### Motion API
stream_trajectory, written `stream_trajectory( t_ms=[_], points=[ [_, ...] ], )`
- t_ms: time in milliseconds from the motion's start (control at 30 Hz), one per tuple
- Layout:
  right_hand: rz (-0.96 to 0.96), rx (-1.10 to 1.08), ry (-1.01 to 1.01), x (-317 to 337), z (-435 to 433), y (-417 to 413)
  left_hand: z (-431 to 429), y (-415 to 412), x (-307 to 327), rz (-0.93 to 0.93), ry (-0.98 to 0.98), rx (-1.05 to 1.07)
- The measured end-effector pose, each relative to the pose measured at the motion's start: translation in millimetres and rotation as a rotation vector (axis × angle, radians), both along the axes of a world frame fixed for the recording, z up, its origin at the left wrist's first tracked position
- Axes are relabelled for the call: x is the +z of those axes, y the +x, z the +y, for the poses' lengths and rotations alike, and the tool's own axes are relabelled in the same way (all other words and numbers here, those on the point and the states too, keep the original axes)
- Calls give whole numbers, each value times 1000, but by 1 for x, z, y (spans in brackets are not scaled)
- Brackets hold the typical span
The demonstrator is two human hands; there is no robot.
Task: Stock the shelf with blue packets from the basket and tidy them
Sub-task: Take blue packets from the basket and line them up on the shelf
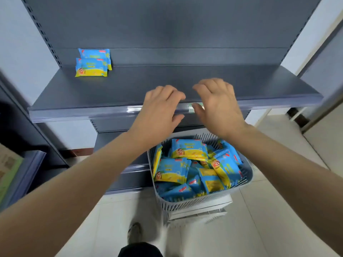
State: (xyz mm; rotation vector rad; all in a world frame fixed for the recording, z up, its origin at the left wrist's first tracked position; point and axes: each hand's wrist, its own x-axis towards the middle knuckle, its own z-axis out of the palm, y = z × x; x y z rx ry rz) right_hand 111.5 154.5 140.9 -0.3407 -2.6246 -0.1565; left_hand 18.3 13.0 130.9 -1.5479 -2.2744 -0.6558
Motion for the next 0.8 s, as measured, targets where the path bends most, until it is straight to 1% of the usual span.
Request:
stream_trajectory(
  t_ms=[100,233,400,600,800],
  points=[
    [-123,-5,-62,-38,6,10,0,4,-40,-71,-145,-45],
    [-270,-17,-180,-87,14,15,-6,-2,-88,-152,-354,-33],
    [-431,-100,-285,-125,29,11,-12,-11,-130,-219,-495,0],
    [-524,-140,-375,-153,46,-3,-2,-18,-161,-222,-637,-24],
    [-644,-163,-473,-184,66,-19,17,-22,-180,-117,-779,-64]
  ],
)
